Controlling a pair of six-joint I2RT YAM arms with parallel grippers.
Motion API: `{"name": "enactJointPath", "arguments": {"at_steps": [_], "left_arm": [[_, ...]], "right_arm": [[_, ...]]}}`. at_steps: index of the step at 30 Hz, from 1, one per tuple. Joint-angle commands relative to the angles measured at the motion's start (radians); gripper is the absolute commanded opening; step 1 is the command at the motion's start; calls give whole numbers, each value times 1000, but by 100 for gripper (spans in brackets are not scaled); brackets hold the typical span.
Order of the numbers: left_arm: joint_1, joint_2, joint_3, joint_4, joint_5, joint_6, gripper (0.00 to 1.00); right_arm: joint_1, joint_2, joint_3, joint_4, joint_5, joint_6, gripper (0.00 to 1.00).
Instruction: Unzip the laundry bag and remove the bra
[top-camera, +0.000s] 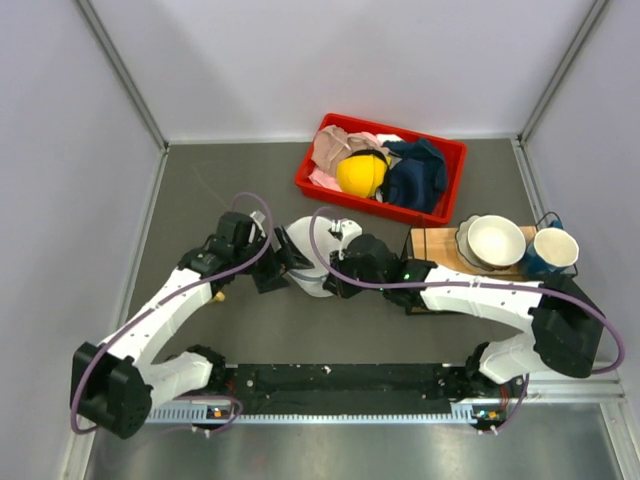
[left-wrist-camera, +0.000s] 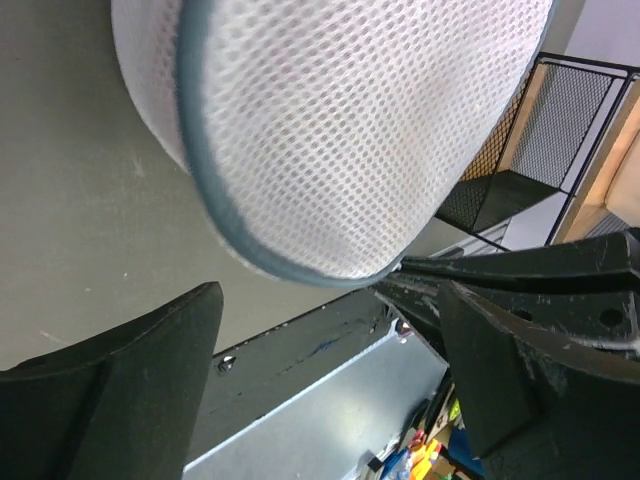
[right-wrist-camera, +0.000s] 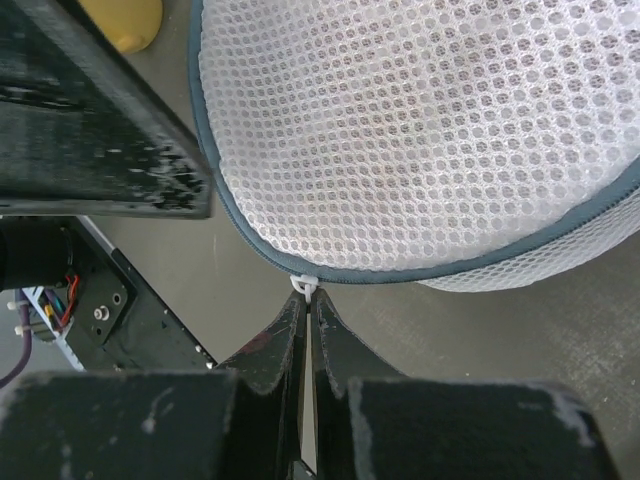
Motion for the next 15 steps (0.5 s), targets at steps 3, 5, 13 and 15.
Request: {"name": "enactJointPath", "arguments": {"at_steps": [3, 5, 13, 15], "left_arm": [[-18, 94, 53, 139, 9, -23, 60], [-17, 109, 70, 113, -1, -11, 28], [77, 93, 159, 9, -21, 109, 0], [97, 97, 182, 9, -19, 135, 0]], "right_arm": [[7, -2, 47, 40, -13, 3, 0], [7, -8, 36, 31, -7, 0, 0], [-86, -121, -65, -16, 64, -66, 0], [-96, -138, -67, -36, 61, -77, 0]]}}
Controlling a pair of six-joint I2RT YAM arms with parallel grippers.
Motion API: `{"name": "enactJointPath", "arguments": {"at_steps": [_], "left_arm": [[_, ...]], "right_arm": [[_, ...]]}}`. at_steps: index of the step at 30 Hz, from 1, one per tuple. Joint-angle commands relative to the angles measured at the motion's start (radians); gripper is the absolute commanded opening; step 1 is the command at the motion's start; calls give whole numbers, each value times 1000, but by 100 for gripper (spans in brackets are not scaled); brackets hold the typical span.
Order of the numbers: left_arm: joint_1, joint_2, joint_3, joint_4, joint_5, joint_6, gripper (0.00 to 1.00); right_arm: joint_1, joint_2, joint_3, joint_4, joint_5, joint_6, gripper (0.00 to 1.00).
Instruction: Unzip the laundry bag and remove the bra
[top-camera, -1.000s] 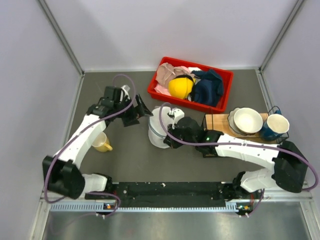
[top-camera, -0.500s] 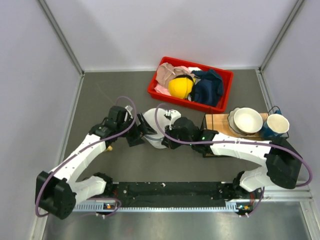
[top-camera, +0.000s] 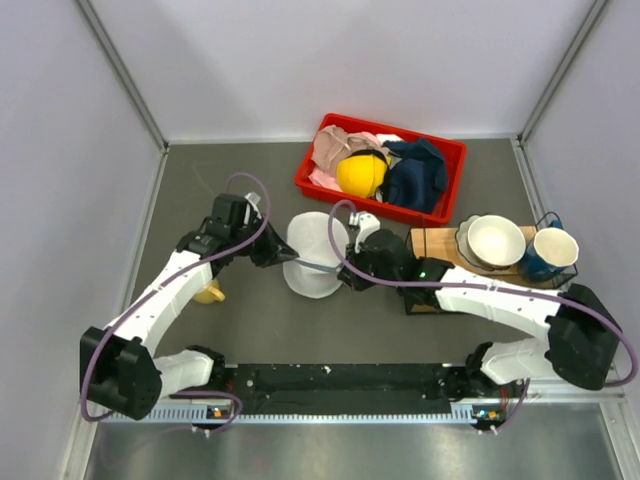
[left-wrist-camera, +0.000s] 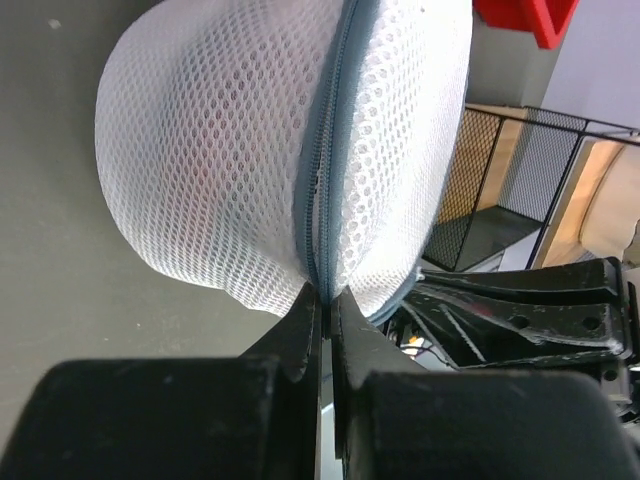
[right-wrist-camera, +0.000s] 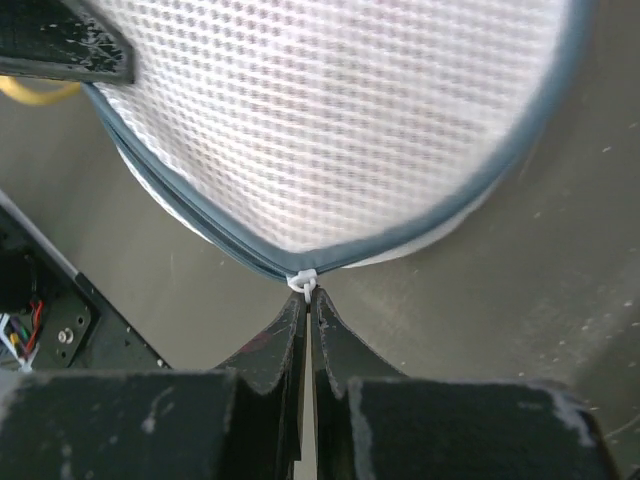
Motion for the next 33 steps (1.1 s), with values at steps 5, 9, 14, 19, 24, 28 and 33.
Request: {"name": "enactJointPath", "arguments": {"at_steps": [5, 9, 14, 19, 24, 28, 33], "left_arm": [[77, 86, 146, 11, -13, 129, 0], [84, 241, 261, -9, -13, 149, 0], [77, 265, 288, 14, 38, 123, 45], [78, 86, 236, -48, -22, 104, 92], [77, -103, 61, -27, -50, -36, 96], [55, -214, -113, 124, 13, -160, 89], [-15, -180, -157, 175, 1, -193, 84]], "right_arm": [[27, -79, 45, -68, -21, -23, 0], [116, -18, 86, -42, -59, 20, 0], [129, 30, 92, 7, -36, 62, 0], [116, 44, 109, 24, -28, 66, 0], [110, 67, 117, 56, -36, 77, 0], [107, 85, 129, 69, -51, 78, 0], [109, 102, 138, 70, -65, 75, 0]]}}
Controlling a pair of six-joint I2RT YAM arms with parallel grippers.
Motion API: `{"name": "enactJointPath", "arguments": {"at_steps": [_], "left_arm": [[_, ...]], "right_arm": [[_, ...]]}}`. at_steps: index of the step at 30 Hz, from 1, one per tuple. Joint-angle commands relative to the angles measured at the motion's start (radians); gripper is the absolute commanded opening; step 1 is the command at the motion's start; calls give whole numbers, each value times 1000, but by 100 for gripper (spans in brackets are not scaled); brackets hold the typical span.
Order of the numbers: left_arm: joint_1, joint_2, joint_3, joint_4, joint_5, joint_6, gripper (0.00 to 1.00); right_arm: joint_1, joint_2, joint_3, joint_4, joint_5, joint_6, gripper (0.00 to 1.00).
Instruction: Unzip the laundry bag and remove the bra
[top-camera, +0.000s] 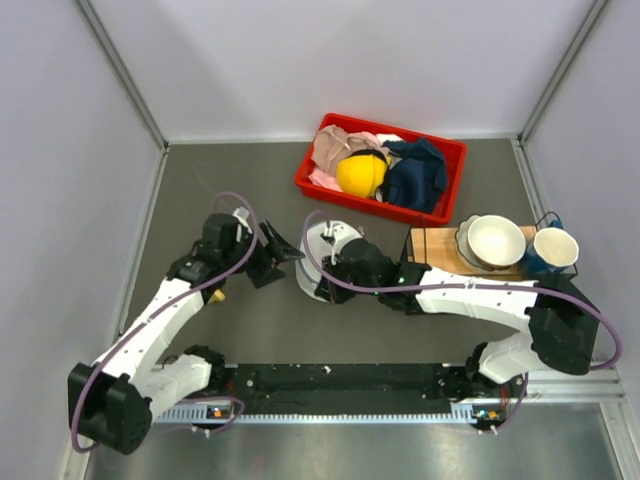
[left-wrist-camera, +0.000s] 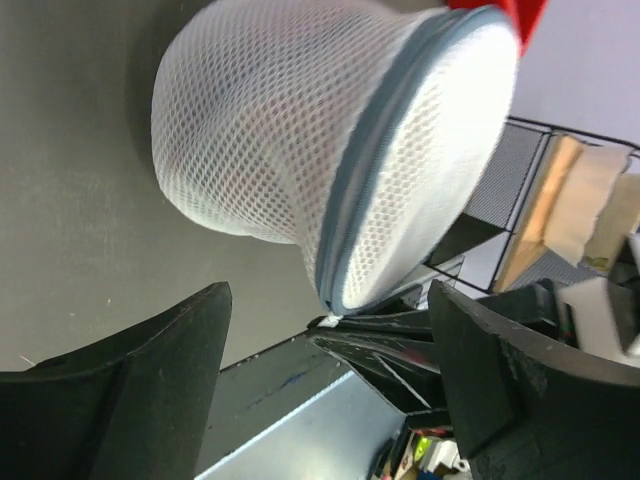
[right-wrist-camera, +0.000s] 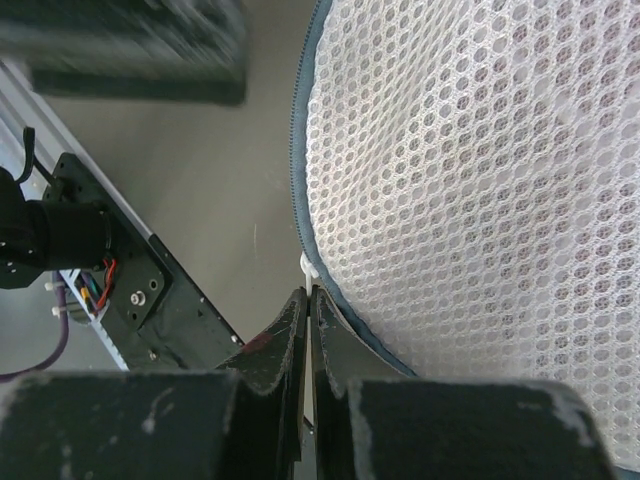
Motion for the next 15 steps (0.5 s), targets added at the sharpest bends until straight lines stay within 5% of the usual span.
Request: {"name": "enactJointPath", "arguments": {"at_steps": [1, 5, 7, 8, 9, 10, 15], "left_arm": [[-59, 57, -20, 125, 9, -72, 83], [-96, 128, 1, 168, -3, -73, 72], [-105, 165, 15, 175, -8, -70, 53], [-105, 174, 34, 176, -8, -63, 39], [-105, 180, 44, 153, -22, -53, 14], [-100, 188, 58, 138, -26, -40, 5], [-42, 191, 139, 52, -17, 63, 0]], "right_arm": [[-3, 13, 64, 52, -20, 6, 0], [-3, 5, 57, 43, -17, 5, 0], [-3, -3, 49, 39, -12, 3, 0], [-3, -9, 46, 25, -3, -1, 0], [-6, -23, 34, 20, 0, -9, 0], [-16, -33, 26, 11, 3, -11, 0], [-93, -131, -67, -40, 6, -46, 0]]}}
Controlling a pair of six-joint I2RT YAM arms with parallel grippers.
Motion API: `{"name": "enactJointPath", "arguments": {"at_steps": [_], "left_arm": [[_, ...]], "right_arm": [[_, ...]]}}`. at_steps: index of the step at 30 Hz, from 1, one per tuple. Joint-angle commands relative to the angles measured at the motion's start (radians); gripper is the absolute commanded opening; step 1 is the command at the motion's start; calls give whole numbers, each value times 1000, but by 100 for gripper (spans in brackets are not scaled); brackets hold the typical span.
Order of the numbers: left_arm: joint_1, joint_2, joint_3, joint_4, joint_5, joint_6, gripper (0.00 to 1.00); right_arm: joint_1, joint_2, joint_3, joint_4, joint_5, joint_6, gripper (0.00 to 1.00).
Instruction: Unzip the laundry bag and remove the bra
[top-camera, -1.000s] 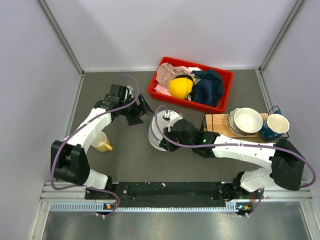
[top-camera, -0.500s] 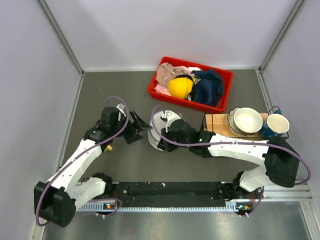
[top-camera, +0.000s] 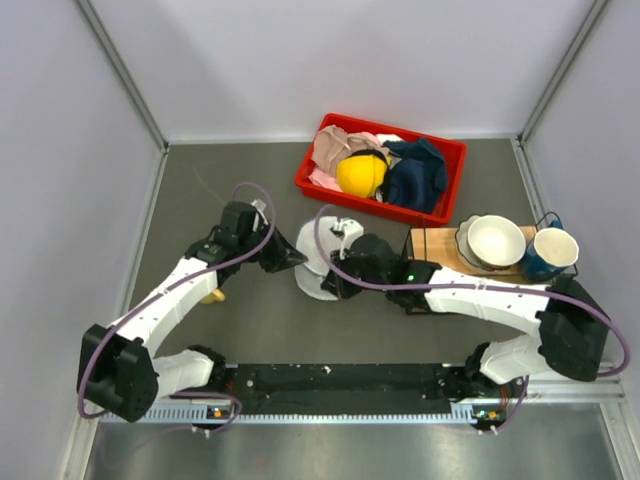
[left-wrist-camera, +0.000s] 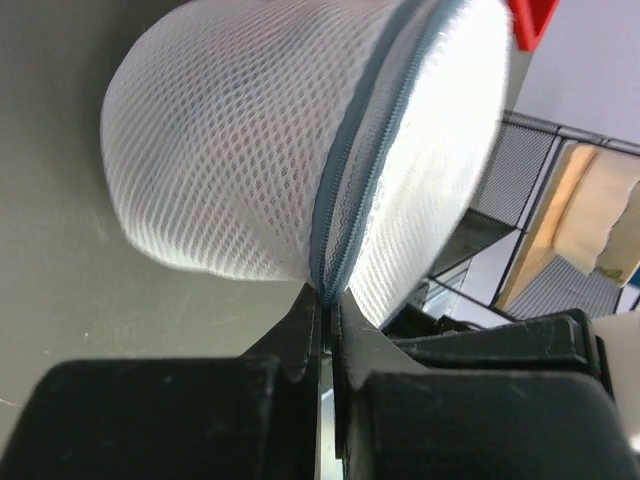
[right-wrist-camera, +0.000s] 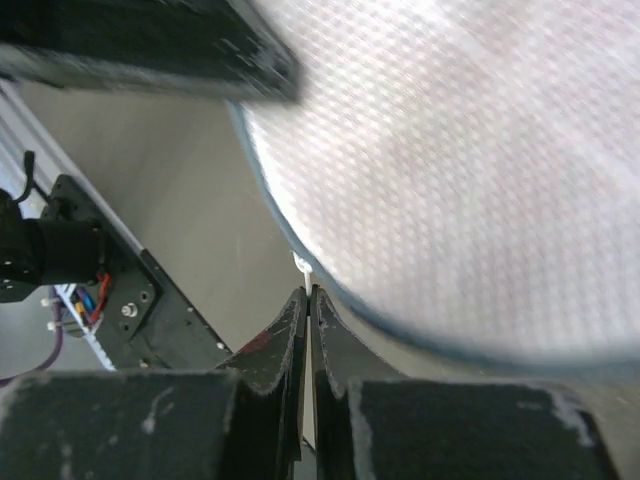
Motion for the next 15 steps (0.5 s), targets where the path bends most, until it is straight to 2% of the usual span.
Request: {"name": "enactJointPath", "arguments": {"at_steps": [1, 7, 11, 12, 14, 15], "left_arm": [[68, -10, 102, -51, -10, 101, 0], [139, 3, 137, -46, -19, 151, 0], [147, 107, 189, 6, 22, 184, 0], [147, 170, 212, -17, 36, 196, 7], [136, 218, 290, -132, -11, 232, 30], [133, 220, 295, -143, -19, 236, 57]], "right_arm": [[-68, -141, -67, -61, 10, -49, 0], [-79, -183, -70, -161, 9, -115, 0], [-57, -166, -44, -145, 1, -100, 0], [-47, -157, -26, -138, 3, -94, 0], [-40, -139, -6, -121, -3, -85, 0], [-37, -119, 11, -115, -11, -82, 0]]}}
